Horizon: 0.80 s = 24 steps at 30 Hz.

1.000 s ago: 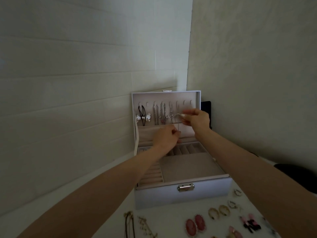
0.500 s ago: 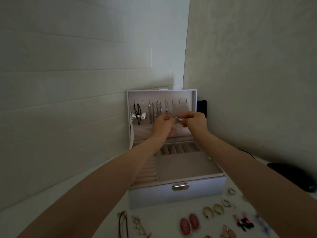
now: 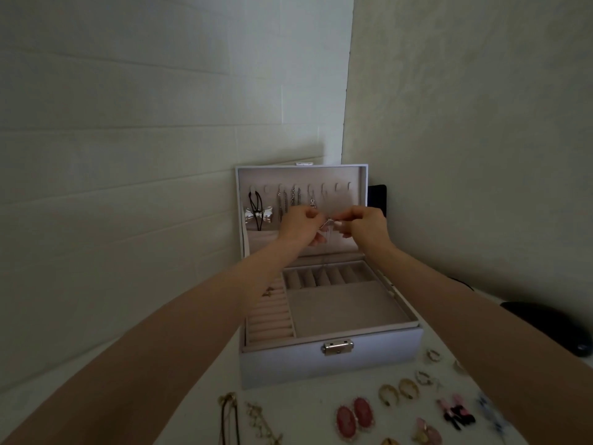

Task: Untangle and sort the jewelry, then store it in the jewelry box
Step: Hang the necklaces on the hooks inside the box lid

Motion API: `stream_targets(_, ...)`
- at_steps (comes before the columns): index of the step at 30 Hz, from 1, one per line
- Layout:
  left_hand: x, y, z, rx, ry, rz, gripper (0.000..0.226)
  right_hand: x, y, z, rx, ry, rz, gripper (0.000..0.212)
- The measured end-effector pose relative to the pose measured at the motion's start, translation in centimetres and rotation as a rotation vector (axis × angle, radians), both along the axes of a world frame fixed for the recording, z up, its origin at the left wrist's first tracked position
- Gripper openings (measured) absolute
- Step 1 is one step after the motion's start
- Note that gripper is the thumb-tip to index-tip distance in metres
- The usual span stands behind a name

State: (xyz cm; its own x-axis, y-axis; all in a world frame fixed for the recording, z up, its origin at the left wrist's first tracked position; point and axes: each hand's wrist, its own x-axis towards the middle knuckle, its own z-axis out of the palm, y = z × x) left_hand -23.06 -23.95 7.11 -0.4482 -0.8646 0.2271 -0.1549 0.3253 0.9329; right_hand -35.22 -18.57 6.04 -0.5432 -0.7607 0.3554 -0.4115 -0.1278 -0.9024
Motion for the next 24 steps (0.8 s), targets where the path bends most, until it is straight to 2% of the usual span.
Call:
stream_targets(3,0.4,-0.3,-0.1,0.041,0.019,-0.014,0.01,0.0,0.0,0.1,-0.015,-0.037,0.012,0.023)
stream_targets(7,1.4,-0.2,0.2,0.138,0.083,-0.119,0.01,-0.3,0.3,0.2,-0.035,-0.189,0.099,0.022)
stream_targets(13,1.7,0.0,0.2,0.132,0.099,-0.197,0.005,-0.1,0.4,0.2,-0.05,-0.243,0.177,0.014)
stream_targets(17,1.4,0.4,0.7,0.14,0.125,-0.211,0.01,-0.1,0.2,0.7,-0.045,-0.301,0.173,0.02)
stream_targets(20,0.9,0.5,1.1,0.264,0.217,-0.225,0.019,0.2,-0.3,1.5,0.046,-0.309,0.129,0.022)
stream_targets(24,0.7,0.5,1.3,0.28,0.234,-0.238,0.025,0.8,-1.1,3.0,0.232,-0.245,0.021,0.025)
